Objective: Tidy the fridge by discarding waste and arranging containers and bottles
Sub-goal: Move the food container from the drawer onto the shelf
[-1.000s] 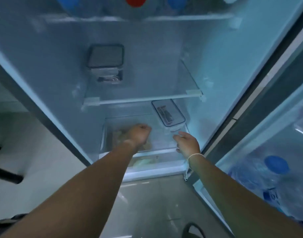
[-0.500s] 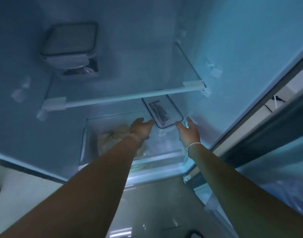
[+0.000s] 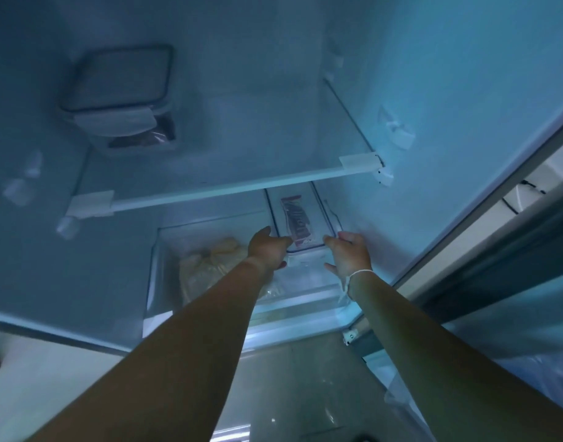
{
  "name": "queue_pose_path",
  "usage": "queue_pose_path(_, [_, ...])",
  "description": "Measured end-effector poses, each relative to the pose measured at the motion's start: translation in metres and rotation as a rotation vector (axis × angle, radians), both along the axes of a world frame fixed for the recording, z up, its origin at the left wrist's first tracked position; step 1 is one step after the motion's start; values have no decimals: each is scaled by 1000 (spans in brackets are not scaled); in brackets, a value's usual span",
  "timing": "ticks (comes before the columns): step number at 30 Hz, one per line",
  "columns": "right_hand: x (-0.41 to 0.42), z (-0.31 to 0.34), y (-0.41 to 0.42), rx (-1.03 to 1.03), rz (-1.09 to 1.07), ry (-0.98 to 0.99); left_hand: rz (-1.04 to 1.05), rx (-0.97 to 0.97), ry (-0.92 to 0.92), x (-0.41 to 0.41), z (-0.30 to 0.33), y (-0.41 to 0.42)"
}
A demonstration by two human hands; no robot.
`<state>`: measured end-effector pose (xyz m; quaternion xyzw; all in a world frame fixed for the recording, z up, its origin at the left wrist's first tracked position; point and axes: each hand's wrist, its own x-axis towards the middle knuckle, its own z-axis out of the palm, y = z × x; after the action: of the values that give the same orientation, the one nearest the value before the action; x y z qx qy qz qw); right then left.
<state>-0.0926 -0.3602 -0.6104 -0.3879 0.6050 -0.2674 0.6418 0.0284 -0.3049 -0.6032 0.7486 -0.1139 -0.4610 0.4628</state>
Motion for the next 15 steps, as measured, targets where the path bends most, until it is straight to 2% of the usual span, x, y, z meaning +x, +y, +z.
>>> queue_pose_path(6, [-11, 14, 20, 92, -29, -11, -25, 24, 2, -1, 10, 22])
queue_pose_path(9, [-17, 24, 34, 131, 33, 7, -62, 23, -6, -1, 22, 34])
queue_pose_path(15, [-31, 79, 68, 167, 73, -5, -111, 11, -20, -10, 64, 68])
